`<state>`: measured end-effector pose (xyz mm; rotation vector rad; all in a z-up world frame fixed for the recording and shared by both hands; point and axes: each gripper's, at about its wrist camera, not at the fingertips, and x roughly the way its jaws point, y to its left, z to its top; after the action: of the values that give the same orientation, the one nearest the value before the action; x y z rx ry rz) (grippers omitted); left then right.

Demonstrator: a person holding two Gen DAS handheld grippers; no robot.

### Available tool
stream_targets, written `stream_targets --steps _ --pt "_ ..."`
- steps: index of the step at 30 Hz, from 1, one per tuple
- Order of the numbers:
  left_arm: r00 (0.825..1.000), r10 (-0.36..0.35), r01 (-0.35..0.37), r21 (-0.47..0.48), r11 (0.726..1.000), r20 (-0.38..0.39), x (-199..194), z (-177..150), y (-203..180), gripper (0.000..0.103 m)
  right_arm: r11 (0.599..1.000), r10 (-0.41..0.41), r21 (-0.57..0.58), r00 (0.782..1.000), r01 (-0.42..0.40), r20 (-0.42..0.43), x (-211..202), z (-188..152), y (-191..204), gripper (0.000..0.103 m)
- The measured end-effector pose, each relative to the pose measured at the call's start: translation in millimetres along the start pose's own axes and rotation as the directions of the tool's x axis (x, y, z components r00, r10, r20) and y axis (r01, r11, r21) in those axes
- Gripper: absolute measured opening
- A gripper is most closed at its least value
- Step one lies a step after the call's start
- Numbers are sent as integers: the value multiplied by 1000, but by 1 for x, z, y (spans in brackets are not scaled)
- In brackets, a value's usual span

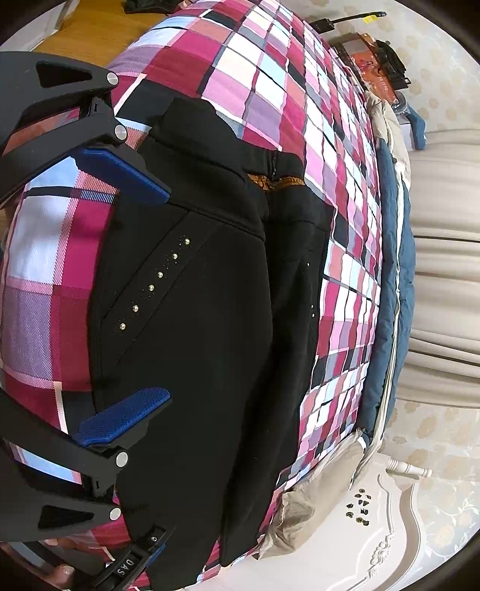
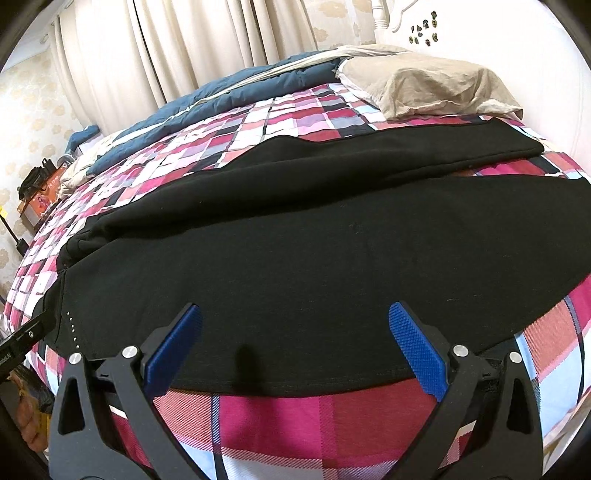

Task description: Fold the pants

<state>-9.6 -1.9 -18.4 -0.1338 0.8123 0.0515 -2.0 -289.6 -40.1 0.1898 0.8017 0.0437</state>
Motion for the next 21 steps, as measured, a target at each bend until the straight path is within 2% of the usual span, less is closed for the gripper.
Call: stream_targets --steps 21 --pt "1000 1 -1 -7 1000 -8 4 -3 3 99 1000 -5 -5 1000 5 -2 -1 0 0 101"
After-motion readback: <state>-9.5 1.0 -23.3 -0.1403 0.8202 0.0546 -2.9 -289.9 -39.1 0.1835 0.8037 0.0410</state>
